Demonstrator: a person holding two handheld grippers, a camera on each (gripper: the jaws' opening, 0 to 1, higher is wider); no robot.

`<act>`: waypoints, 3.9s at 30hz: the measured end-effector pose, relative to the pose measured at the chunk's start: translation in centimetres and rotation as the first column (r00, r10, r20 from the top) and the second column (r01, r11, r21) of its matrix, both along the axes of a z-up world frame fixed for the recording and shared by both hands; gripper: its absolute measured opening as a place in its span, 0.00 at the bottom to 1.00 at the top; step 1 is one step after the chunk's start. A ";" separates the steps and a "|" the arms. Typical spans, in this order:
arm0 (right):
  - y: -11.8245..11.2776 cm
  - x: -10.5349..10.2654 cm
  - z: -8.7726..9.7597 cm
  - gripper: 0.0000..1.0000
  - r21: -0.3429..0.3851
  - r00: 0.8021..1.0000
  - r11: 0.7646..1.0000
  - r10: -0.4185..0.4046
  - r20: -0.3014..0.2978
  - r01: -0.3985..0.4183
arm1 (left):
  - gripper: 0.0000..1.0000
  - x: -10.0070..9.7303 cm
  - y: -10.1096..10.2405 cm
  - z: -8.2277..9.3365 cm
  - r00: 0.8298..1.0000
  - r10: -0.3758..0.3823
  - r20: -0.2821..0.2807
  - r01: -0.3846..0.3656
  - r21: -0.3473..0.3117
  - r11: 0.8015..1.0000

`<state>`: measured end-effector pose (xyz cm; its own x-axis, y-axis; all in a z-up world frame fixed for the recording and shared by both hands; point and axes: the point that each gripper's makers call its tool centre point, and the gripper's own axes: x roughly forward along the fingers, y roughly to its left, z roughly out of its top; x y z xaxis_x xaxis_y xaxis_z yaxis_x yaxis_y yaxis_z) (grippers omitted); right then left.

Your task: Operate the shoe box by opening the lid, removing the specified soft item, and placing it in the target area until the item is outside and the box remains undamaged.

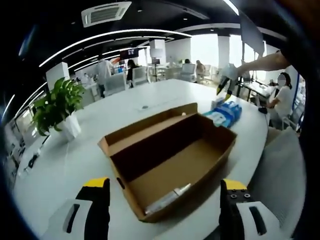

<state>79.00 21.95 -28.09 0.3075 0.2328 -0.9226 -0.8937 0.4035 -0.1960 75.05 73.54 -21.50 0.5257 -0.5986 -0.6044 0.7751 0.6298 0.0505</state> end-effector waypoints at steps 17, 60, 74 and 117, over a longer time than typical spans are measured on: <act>3.0 -1.7 3.2 0.52 0.089 0.992 0.992 -0.099 0.079 0.092 | 0.91 2.4 0.9 1.1 1.000 -0.026 0.002 0.026 0.065 0.998; 11.6 -10.1 8.4 0.96 0.488 0.815 0.766 -0.553 0.170 0.418 | 0.66 4.8 -2.7 -3.3 0.830 -0.490 -0.265 0.554 0.300 0.777; 13.4 -13.4 8.4 0.96 0.526 0.792 0.719 -0.596 0.130 0.454 | 0.66 2.8 -3.1 -6.6 0.676 -0.586 -0.447 0.736 0.378 0.561; 14.3 -14.2 7.1 0.92 0.546 0.751 0.667 -0.653 0.102 0.506 | 0.35 0.1 -2.4 -12.8 0.439 -0.684 -0.582 0.897 0.323 0.301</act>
